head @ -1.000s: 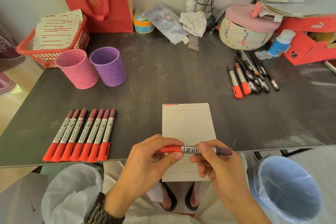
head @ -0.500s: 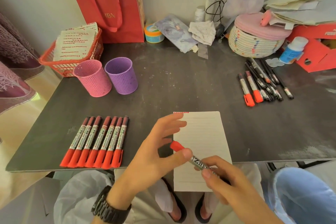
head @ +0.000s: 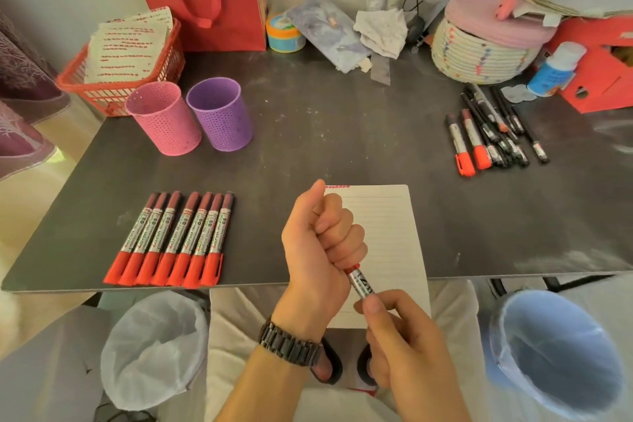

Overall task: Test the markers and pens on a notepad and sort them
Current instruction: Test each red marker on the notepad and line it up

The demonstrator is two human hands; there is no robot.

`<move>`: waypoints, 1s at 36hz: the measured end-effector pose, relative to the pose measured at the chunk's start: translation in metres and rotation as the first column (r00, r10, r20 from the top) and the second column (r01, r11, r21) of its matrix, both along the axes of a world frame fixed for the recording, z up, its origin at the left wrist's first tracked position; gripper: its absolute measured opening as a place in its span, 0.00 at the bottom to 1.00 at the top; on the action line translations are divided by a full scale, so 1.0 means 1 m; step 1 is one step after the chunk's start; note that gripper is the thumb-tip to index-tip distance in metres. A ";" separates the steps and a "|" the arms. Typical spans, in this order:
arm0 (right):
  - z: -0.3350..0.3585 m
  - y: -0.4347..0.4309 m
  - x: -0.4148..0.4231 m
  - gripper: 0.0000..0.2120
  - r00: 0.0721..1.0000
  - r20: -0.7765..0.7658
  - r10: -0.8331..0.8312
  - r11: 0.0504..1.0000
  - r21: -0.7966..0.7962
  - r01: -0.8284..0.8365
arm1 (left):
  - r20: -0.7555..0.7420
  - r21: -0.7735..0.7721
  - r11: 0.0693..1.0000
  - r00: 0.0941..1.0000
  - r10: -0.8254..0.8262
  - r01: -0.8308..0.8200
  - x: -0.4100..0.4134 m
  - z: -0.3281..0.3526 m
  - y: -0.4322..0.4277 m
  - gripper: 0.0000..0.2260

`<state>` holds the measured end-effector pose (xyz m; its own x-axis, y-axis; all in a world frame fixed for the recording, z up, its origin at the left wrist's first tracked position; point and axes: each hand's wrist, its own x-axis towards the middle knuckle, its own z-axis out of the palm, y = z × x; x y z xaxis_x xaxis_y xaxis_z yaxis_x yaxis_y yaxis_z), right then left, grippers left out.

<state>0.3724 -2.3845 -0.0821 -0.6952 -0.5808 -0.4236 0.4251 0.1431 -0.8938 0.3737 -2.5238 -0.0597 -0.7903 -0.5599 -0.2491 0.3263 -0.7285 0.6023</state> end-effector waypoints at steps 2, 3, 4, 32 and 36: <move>0.003 0.003 0.002 0.19 0.999 0.012 -0.035 0.999 0.012 0.035 | 0.027 0.011 1.000 0.999 -0.019 0.018 -0.005 0.001 0.005 0.22; 0.004 0.004 0.002 0.18 0.998 0.019 -0.052 0.999 0.014 0.051 | 0.039 0.013 1.000 0.999 -0.025 0.025 -0.006 0.002 0.007 0.23; 0.005 0.005 0.002 0.17 0.998 0.023 -0.063 0.998 0.018 0.063 | 0.048 0.015 0.999 0.998 -0.033 0.032 -0.008 0.002 0.009 0.23; 0.015 -0.078 -0.063 0.19 0.937 -0.344 0.058 0.991 -0.093 -0.096 | 0.550 -0.795 0.418 0.813 0.192 0.439 0.110 -0.017 -0.049 0.11; 0.007 -0.115 -0.055 0.16 0.934 -0.304 0.188 0.970 -0.095 -0.226 | 0.610 -0.779 0.314 0.772 0.179 0.543 0.137 -0.008 -0.068 0.10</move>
<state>0.3175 -2.4995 -0.0751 -0.6355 -0.7601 -0.1356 0.1175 0.0783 -0.9900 0.5111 -2.5919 -0.0677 -0.8313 -0.5497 -0.0821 -0.3433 0.3916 0.8537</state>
